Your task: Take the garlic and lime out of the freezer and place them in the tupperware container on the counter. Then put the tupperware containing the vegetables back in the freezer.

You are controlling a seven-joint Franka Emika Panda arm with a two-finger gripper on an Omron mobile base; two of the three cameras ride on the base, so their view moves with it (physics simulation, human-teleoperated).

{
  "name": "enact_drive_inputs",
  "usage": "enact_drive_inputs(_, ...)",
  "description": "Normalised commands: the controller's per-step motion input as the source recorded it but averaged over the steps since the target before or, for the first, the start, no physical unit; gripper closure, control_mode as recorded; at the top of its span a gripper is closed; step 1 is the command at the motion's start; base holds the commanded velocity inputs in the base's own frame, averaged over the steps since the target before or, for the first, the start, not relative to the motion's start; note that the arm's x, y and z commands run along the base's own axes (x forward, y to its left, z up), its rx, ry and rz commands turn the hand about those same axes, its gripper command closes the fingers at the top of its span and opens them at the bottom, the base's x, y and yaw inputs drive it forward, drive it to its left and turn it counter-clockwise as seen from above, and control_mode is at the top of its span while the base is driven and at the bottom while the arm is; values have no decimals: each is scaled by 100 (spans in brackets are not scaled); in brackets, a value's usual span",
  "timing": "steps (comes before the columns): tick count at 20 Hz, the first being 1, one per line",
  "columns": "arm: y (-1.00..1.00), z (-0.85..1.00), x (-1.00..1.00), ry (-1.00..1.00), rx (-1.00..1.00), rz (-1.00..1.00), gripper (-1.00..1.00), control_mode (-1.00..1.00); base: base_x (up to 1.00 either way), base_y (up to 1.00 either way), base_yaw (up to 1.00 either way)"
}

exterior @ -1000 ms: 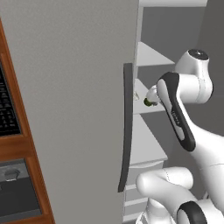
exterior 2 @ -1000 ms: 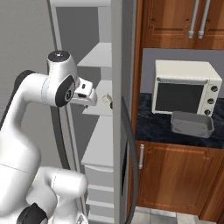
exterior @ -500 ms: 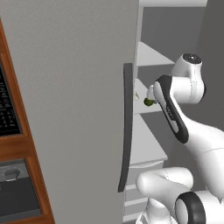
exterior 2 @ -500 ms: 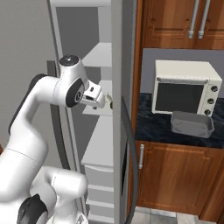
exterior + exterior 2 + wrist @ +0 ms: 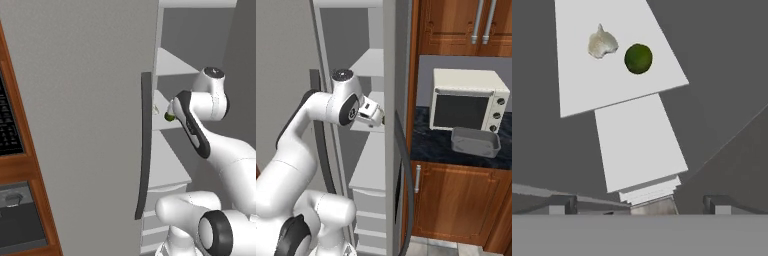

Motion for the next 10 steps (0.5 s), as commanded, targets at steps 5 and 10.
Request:
enact_drive_inputs(5,-18,-17,29,5,0,0,-100,-100,0,0,0)
enact_drive_inputs(10,-7,-12,42,5,2,0,-100,-100,0,0,0)
